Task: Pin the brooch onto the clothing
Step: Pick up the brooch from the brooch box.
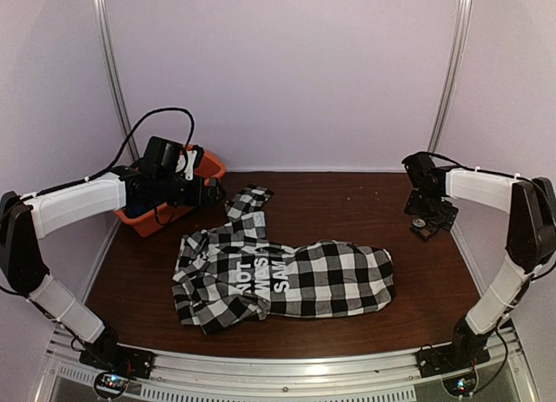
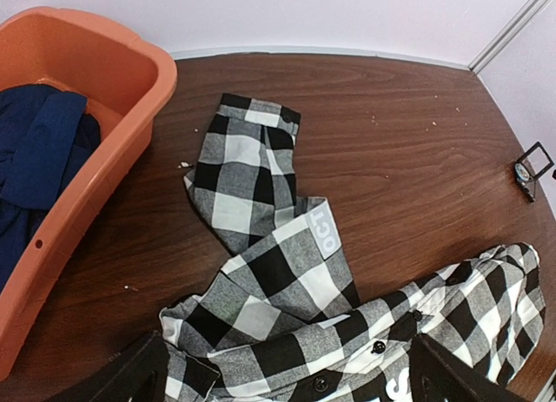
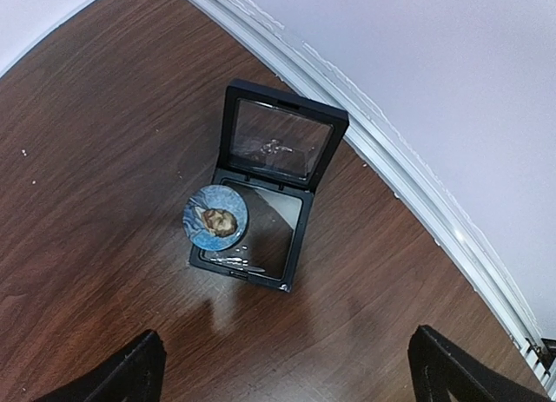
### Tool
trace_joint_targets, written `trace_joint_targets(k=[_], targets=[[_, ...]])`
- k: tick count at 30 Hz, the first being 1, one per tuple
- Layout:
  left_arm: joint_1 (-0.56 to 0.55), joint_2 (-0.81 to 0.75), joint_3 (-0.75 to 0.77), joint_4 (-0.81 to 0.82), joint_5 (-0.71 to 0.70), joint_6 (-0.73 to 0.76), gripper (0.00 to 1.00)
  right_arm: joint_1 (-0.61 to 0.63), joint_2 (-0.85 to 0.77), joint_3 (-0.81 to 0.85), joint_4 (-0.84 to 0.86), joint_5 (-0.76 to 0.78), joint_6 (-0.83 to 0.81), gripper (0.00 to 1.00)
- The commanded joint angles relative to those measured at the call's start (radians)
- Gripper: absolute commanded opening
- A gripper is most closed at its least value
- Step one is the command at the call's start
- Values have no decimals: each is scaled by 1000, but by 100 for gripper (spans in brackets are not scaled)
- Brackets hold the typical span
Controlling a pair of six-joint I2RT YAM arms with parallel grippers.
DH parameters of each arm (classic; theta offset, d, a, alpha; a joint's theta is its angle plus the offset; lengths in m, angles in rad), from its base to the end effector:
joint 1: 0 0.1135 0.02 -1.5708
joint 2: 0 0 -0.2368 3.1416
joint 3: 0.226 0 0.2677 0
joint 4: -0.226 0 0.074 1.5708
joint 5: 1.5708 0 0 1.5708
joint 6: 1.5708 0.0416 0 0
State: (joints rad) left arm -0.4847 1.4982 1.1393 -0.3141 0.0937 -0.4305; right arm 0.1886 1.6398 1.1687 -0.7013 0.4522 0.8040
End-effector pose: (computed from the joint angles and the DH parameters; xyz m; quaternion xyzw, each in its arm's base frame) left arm 0.3153 -0.1704 0.2423 0.0447 0.8991 -0.2294 0.3703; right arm 0.3366 0.0457 0.1821 0.3316 0.8970 -0.1014 0.2742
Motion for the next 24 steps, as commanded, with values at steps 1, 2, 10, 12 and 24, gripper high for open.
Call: trace_joint_targets(k=[1,2,10,12,24], targets=[[-5,2,-4,29,12,-11,98,-11,56,41,-21,8,-23,100],[-5,5,-4,31,16,-13,98,-13,67,47,-20,11,-23,100],[-5,1,-6,32,27,-16,98,-32,146,84,34,-16,-29,99],[-4,0,-6,32,26,-16,98,-34,183,116,25,-15,-34,99],[-5,1,-6,35,27,-15,98,-80,339,245,19,-40,-34,95]])
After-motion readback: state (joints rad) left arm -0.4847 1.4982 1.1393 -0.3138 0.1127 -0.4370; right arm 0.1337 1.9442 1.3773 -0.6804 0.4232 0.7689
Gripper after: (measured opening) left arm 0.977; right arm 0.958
